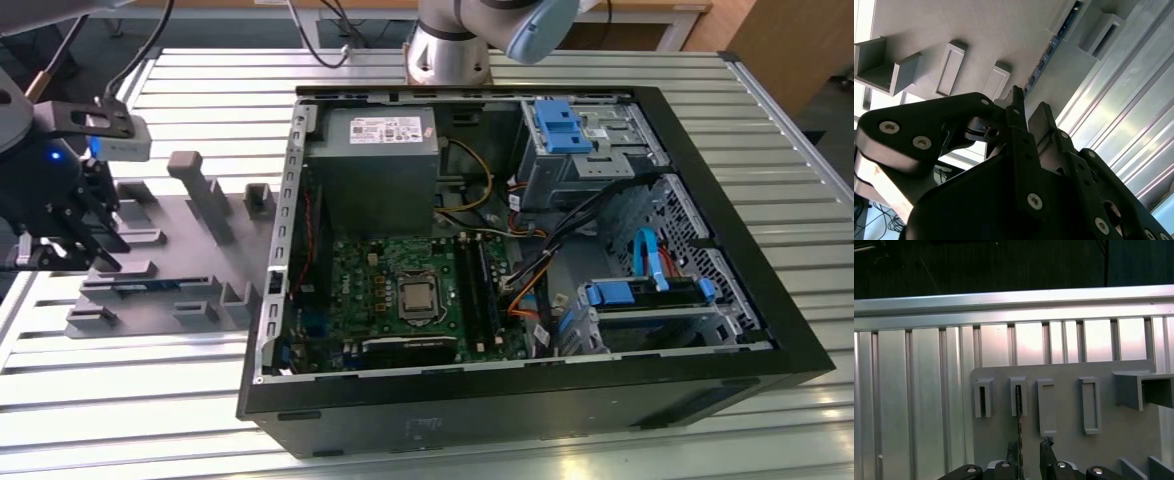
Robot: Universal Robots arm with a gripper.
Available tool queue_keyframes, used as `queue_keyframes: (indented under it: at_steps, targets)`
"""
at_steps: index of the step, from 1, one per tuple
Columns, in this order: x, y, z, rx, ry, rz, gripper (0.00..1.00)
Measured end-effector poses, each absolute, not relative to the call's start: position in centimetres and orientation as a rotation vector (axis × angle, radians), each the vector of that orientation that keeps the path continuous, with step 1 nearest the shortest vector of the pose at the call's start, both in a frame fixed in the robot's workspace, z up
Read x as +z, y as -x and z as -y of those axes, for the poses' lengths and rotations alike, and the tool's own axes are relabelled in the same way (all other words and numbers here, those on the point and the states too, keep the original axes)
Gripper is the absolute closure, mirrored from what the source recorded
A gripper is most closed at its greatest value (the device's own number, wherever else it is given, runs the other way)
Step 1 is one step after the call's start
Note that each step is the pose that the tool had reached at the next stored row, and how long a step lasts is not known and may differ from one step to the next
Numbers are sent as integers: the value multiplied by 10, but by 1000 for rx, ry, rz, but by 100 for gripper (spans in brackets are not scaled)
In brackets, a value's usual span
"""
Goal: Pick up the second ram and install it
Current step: 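Pick up the second ram and move it above second insertion slot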
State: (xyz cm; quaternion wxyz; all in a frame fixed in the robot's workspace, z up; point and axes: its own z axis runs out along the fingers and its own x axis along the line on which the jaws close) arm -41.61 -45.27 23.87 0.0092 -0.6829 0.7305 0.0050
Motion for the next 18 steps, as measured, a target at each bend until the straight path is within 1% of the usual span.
queue_keyframes:
  at_steps: [18]
  targets:
    - [221, 416, 453, 16, 2149, -2266, 69]
